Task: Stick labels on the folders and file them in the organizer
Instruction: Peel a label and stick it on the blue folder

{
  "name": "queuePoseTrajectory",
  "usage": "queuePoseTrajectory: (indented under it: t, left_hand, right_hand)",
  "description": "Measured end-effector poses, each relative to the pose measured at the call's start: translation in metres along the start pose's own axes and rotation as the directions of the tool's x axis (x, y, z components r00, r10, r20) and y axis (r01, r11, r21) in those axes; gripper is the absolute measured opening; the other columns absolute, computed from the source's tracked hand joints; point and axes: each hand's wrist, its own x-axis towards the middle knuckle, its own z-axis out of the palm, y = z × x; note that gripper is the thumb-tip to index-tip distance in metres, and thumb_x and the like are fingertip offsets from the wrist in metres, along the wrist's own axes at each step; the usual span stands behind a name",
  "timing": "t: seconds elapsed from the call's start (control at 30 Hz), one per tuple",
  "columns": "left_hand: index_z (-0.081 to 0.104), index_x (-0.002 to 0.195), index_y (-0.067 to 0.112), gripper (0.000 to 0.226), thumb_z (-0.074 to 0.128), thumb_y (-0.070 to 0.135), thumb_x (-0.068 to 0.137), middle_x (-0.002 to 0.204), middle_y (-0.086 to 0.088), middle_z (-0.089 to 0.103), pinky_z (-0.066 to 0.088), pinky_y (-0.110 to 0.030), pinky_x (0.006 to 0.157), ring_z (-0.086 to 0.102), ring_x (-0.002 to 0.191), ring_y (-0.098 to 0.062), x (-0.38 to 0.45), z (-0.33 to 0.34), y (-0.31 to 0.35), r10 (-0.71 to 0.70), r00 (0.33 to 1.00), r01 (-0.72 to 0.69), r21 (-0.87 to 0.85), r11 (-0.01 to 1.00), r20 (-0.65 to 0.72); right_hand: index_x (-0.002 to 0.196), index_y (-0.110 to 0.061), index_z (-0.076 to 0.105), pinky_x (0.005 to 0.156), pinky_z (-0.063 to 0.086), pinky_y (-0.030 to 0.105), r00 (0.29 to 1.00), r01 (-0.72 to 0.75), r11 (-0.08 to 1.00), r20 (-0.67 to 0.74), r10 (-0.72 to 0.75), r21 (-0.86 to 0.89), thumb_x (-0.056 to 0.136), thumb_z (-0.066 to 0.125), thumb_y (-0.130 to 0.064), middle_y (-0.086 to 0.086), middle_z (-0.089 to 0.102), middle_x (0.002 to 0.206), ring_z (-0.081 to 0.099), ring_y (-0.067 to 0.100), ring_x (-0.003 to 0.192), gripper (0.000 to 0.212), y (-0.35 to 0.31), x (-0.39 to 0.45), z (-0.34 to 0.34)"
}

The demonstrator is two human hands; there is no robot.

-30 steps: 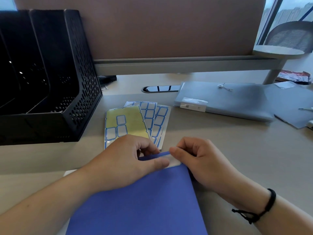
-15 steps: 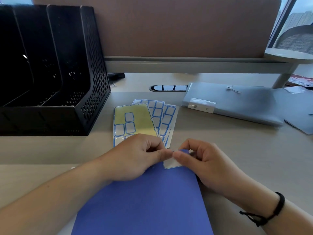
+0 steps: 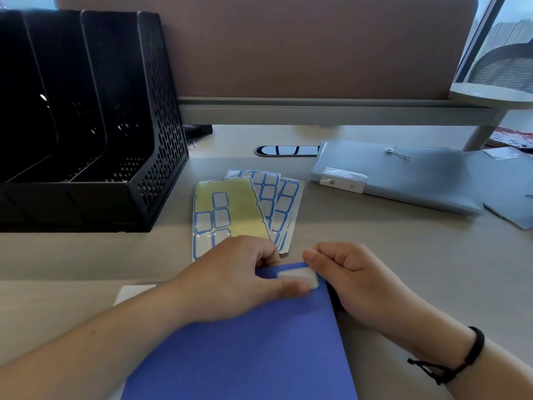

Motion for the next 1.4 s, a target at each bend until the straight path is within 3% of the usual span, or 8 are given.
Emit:
queuePoseTrajectory:
  t: [0.17, 0.3, 0.5, 0.63, 0.9, 1.07, 1.23, 1.4]
  left_hand:
    - [0.049, 0.069, 0.010, 0.056, 0.056, 0.062, 0.089, 0.054, 0.011, 0.038, 0.029, -0.020, 0.049, 0.033, 0.051, -0.005, 0.004, 0.003, -0.005, 0.061, 0.992, -0.061, 0.004, 0.998, -0.108]
    - [0.041, 0.068, 0.008, 0.056, 0.045, 0.056, 0.097, 0.057, 0.006, 0.037, 0.029, -0.026, 0.051, 0.033, 0.055, -0.008, 0.007, 0.004, -0.009, 0.055, 0.987, -0.046, 0.060, 0.997, -0.149]
    - [0.054, 0.091, 0.033, 0.027, 0.061, 0.059, 0.087, 0.059, 0.010, 0.057, 0.035, -0.018, 0.052, 0.041, 0.050, -0.004, 0.002, 0.001, -0.009, 0.019, 1.000, -0.019, -0.056, 0.998, -0.002]
    - [0.052, 0.107, 0.046, 0.030, 0.069, 0.055, 0.084, 0.079, 0.000, 0.070, 0.042, -0.016, 0.055, 0.049, 0.055, -0.004, 0.000, -0.001, -0.008, 0.040, 0.998, -0.034, -0.117, 0.993, 0.057]
    - [0.054, 0.109, 0.042, 0.009, 0.051, 0.038, 0.101, 0.066, 0.005, 0.065, 0.040, -0.020, 0.053, 0.045, 0.052, -0.006, 0.002, 0.002, -0.011, 0.080, 0.996, -0.072, -0.180, 0.981, 0.035]
    - [0.051, 0.111, 0.046, 0.014, 0.054, 0.044, 0.098, 0.062, 0.006, 0.056, 0.039, -0.019, 0.056, 0.040, 0.052, -0.006, 0.001, 0.001, -0.012, 0.067, 0.997, -0.060, -0.156, 0.986, 0.039]
    - [0.047, 0.112, 0.051, 0.035, 0.069, 0.053, 0.085, 0.085, -0.005, 0.069, 0.041, -0.022, 0.058, 0.047, 0.060, -0.009, 0.001, -0.001, -0.011, 0.067, 0.994, -0.053, -0.152, 0.987, 0.091]
    - [0.044, 0.122, 0.055, 0.054, 0.077, 0.042, 0.081, 0.095, -0.017, 0.067, 0.051, -0.051, 0.077, 0.057, 0.076, -0.035, 0.000, -0.005, -0.013, 0.099, 0.978, -0.061, -0.203, 0.977, 0.183]
  right_hand:
    - [0.068, -0.023, 0.062, 0.046, 0.038, 0.026, 0.997, 0.031, 0.998, 0.074, -0.035, 0.056, 0.085, 0.058, -0.055, 0.003, 0.053, 0.054, 0.046, 0.016, 0.045, 0.037, 0.002, -0.002, -0.003]
    - [0.078, -0.027, 0.066, 0.050, 0.044, 0.028, 0.991, 0.048, 0.997, 0.124, -0.056, 0.064, 0.089, 0.073, -0.029, 0.011, 0.070, 0.070, 0.057, 0.015, 0.055, 0.013, 0.006, -0.001, -0.003]
    - [0.078, -0.019, 0.067, 0.043, 0.040, 0.023, 0.997, 0.009, 1.000, 0.081, -0.010, 0.011, 0.100, 0.056, -0.023, 0.000, 0.058, 0.055, 0.049, 0.014, 0.043, 0.025, 0.009, 0.001, -0.005]
    - [0.084, -0.014, 0.070, 0.047, 0.045, 0.027, 0.996, -0.017, 1.000, 0.093, 0.016, 0.016, 0.102, 0.053, -0.022, 0.001, 0.064, 0.062, 0.056, 0.018, 0.051, 0.026, 0.006, 0.001, -0.007]
    - [0.099, -0.021, 0.072, 0.076, 0.053, 0.063, 0.992, -0.001, 0.998, 0.127, -0.008, 0.067, 0.091, 0.071, -0.022, 0.016, 0.076, 0.089, 0.066, 0.051, 0.090, 0.008, 0.007, -0.001, -0.007]
    - [0.089, -0.019, 0.074, 0.063, 0.055, 0.046, 0.994, -0.013, 0.997, 0.111, 0.005, 0.075, 0.102, 0.054, -0.020, 0.017, 0.073, 0.082, 0.066, 0.036, 0.068, 0.024, 0.006, 0.000, -0.008]
    - [0.080, -0.018, 0.071, 0.049, 0.045, 0.028, 0.998, -0.009, 1.000, 0.065, 0.008, 0.027, 0.091, 0.068, -0.033, 0.004, 0.071, 0.065, 0.057, 0.015, 0.052, 0.019, 0.003, 0.001, -0.002]
    - [0.072, -0.015, 0.068, 0.052, 0.039, 0.028, 0.999, 0.001, 0.998, -0.054, -0.005, -0.070, 0.078, 0.079, -0.041, 0.007, 0.066, 0.061, 0.048, 0.012, 0.051, 0.029, 0.006, 0.003, 0.006]
